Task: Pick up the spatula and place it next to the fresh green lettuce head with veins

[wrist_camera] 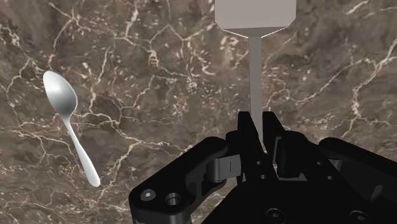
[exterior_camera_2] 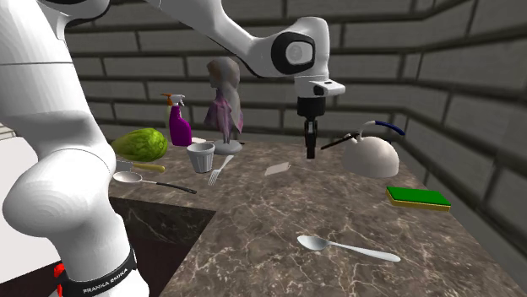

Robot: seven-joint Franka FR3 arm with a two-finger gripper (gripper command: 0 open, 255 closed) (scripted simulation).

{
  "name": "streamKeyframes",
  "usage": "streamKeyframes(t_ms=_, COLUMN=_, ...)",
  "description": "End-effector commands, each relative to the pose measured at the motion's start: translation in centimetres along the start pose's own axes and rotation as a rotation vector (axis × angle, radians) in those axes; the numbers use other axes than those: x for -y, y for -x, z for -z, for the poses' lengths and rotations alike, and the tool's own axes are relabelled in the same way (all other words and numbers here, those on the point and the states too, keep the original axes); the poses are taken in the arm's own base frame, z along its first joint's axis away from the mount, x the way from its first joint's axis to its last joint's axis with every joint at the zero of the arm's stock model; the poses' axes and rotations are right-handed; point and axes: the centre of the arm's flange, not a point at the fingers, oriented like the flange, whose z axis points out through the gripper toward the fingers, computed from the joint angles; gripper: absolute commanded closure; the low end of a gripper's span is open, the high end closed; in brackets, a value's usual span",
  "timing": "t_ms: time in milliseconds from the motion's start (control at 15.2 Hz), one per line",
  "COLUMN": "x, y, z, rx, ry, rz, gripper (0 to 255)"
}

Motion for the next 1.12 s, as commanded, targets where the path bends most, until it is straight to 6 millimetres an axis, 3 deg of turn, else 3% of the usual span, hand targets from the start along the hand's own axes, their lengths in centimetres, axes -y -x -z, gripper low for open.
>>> streamKeyframes(t_ms=0, x=0.0, y=0.0, z=1.1, rx=0.000, ry=0.000, rz=0.000, gripper=255)
streamKeyframes(t_ms=1056, x=0.0, y=-0.6, z=9.4, rx=0.000, ry=0.000, rz=0.000, gripper=255)
